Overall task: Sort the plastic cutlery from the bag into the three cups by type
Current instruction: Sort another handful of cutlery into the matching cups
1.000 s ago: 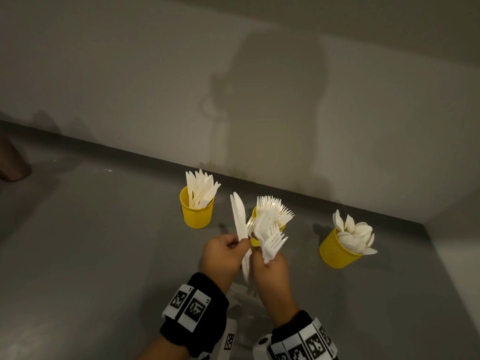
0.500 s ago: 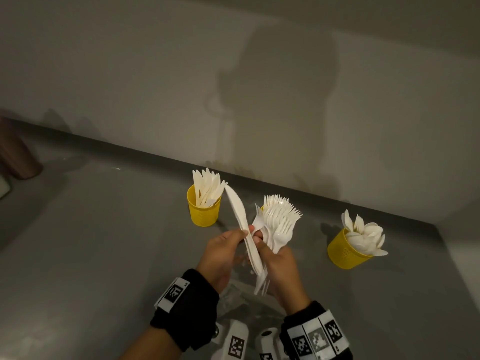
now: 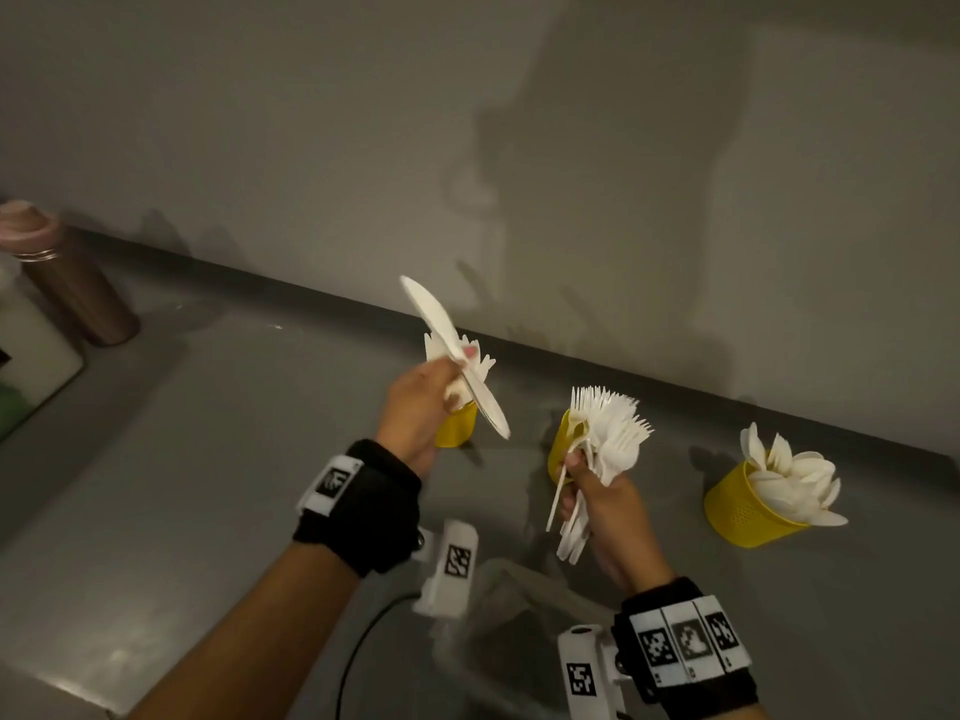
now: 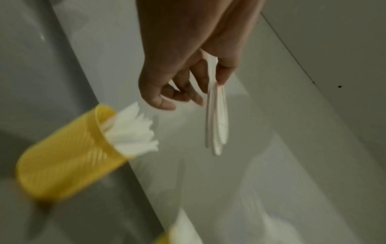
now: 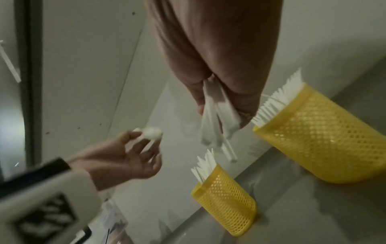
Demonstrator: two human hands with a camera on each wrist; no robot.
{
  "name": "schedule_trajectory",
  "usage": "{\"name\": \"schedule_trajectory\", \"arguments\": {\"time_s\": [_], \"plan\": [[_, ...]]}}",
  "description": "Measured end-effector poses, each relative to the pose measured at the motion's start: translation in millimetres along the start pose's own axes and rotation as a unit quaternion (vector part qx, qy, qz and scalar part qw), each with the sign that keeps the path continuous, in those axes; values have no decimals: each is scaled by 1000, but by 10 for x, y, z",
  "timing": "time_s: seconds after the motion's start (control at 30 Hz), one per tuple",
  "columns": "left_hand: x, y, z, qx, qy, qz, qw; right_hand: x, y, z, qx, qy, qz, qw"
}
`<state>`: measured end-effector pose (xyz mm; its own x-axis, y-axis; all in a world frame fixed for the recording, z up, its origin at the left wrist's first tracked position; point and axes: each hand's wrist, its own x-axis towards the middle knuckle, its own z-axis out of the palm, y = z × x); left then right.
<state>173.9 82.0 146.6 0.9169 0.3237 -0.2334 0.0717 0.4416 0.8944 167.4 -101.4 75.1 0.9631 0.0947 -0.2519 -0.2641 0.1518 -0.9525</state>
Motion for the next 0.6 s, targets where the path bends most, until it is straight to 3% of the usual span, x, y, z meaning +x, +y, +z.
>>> {"name": "schedule_trajectory", "arguments": {"time_s": [0.1,0.2,0.4,0.6], "plan": [[350,125,-165,63,95,92,989,-7,-50,-89,48,-14,1,999],[643,-3,-271,199,121,153,960,-6,-88,-119,61,-11,-5,998],[1010,-565,-535,438,71,39,896,-14,-146,-203,76,-19,-61,995],[917,-580,-619,472,96,75,873,41,-254,-267,-33,104,-134,985]]}}
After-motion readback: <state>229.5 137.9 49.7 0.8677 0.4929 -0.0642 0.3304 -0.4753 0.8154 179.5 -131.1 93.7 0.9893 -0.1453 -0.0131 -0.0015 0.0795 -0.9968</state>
